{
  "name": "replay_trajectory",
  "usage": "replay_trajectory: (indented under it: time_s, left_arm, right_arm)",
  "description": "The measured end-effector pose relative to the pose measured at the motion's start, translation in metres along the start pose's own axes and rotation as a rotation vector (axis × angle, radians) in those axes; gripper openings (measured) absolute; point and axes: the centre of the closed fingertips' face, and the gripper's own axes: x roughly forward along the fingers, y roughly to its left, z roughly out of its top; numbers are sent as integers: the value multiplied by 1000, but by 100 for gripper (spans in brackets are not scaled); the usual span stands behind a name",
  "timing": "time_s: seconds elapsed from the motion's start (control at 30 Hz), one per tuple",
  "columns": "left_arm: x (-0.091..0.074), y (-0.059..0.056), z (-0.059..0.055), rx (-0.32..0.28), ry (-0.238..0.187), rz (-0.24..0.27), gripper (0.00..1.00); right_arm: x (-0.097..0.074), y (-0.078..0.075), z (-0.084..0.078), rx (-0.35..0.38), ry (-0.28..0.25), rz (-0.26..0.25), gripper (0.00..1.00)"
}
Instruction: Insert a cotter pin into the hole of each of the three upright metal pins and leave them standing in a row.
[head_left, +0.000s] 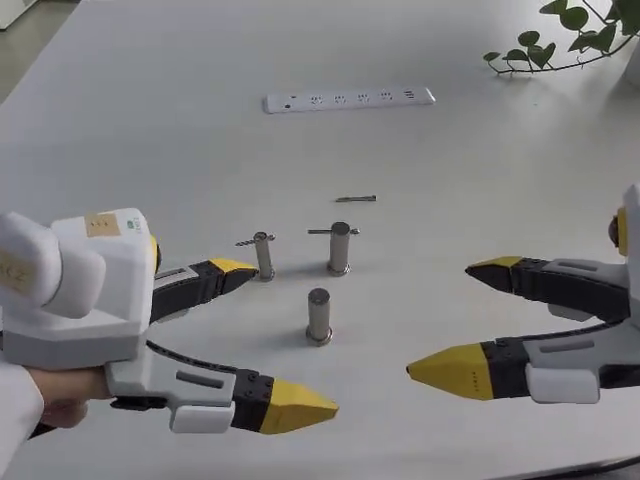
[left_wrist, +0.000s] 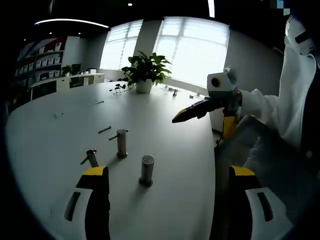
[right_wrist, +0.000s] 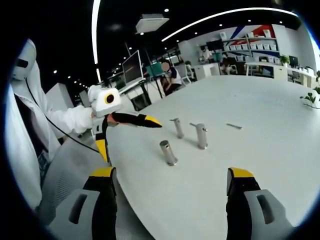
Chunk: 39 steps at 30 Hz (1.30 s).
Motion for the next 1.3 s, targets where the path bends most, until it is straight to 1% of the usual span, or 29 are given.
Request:
replay_trajectory:
  time_s: [0.03, 0.1, 0.2, 0.23, 0.3, 0.33, 0.37, 0.43, 0.47, 0.53, 0.57, 0.6, 0.63, 0.67, 0.7, 0.77, 0.83, 0.9, 0.93, 0.97, 1.0, 1.07, 1.13, 1.2, 1.23, 1.3]
  left_arm:
    - [-1, 2, 1, 13, -4, 14, 99]
    - [-3, 2, -2, -5, 9, 13, 99]
    - [-8, 4, -6, 6, 27, 33, 99]
    - [-11, 3, -4, 1, 18, 32, 99]
    - [-15, 0, 3, -35, -19, 29, 99]
    - [-15, -1, 3, -40, -22, 29, 99]
    - [-18, -1, 4, -43, -23, 36, 99]
    - [-21, -1, 3, -21, -18, 46, 99]
    - [-22, -1, 3, -23, -18, 44, 99]
    - [-24, -1, 0, -22, -13, 46, 99]
    - [-24, -1, -1, -18, -10, 49, 99]
    - [-25, -1, -3, -24, -8, 47, 99]
    - [-26, -1, -3, -41, -15, 42, 99]
    - [-26, -1, -5, -53, -19, 42, 99]
    - [-26, 0, -6, -53, -17, 44, 99]
    - [-27, 0, -12, -50, 6, 51, 99]
    - [-27, 0, -15, -51, 11, 49, 99]
    - [-28, -3, -15, -70, 1, 37, 99]
    - [-27, -6, -12, -93, -23, 24, 99]
    - [-28, -8, -12, -108, -30, 16, 99]
    - [-28, -8, -12, -109, -32, 17, 99]
    - [-29, -7, -14, -103, -25, 24, 99]
    - [-30, -6, -14, -108, -28, 31, 99]
    - [-31, -5, -14, -120, -36, 34, 99]
    - [-32, -5, -15, -122, -37, 37, 99]
    - [-33, -4, -17, -126, -33, 40, 99]
  right_arm:
    - [0, -2, 1, -3, 2, -3, 89]
    - [-1, -5, 3, -9, 7, -9, 89]
    - [-2, -11, 11, -25, 17, -14, 88]
    - [-3, -13, 14, -40, 24, -18, 88]
    - [-3, -20, 22, -76, 29, -25, 87]
    - [-3, -22, 24, -80, 29, -27, 86]
    - [-2, -29, 31, -97, 32, -29, 85]
    - [1, -38, 35, -114, 45, -28, 84]
    - [4, -47, 36, -130, 61, -31, 84]
    - [7, -57, 38, -154, 102, -30, 82]
    - [8, -62, 40, -162, 111, -25, 81]
    - [12, -69, 43, -160, 127, -21, 80]
    - [13, -73, 45, -160, 133, -15, 78]
    - [17, -80, 48, -163, 152, -10, 77]
    - [18, -85, 51, -172, 162, -9, 76]
    - [23, -96, 56, -199, 190, -11, 73]
    - [28, -106, 62, -230, 213, -16, 71]
    - [34, -116, 67, -256, 233, -24, 70]
    - [36, -118, 68, -260, 236, -22, 69]
    - [40, -124, 70, -267, 247, -15, 67]
    - [42, -126, 71, -269, 254, -13, 65]
    - [50, -134, 72, -289, 286, -6, 61]
    - [58, -144, 73, -301, 301, -2, 57]
    - [65, -146, 71, -303, 320, 8, 51]
    - [71, -152, 69, -312, 334, 10, 48]
    - [78, -157, 67, -323, 355, 20, 39]
